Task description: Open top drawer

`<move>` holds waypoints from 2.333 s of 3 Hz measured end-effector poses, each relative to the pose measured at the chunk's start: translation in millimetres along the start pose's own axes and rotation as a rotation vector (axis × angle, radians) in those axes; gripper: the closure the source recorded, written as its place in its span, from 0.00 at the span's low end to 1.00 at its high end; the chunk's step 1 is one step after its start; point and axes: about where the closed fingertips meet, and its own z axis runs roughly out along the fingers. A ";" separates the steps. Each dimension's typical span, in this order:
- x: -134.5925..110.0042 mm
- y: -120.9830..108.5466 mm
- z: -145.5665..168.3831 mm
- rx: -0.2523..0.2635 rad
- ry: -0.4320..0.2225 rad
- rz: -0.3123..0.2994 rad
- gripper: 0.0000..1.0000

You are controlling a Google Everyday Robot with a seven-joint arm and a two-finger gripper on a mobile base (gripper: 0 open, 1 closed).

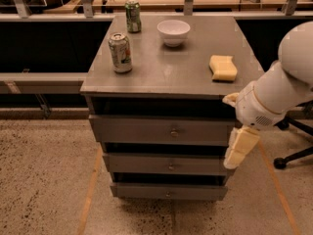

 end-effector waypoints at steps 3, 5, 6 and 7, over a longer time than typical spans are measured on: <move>-5.0 -12.0 59.3 0.001 -0.041 -0.154 0.00; -6.1 -26.7 89.2 0.022 -0.003 -0.224 0.00; -1.1 -37.9 105.3 0.033 0.029 -0.242 0.00; 3.4 -51.2 123.4 0.030 0.051 -0.263 0.00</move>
Offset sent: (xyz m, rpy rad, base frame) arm 0.0122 0.0115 -0.0357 0.0321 -0.0244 0.0811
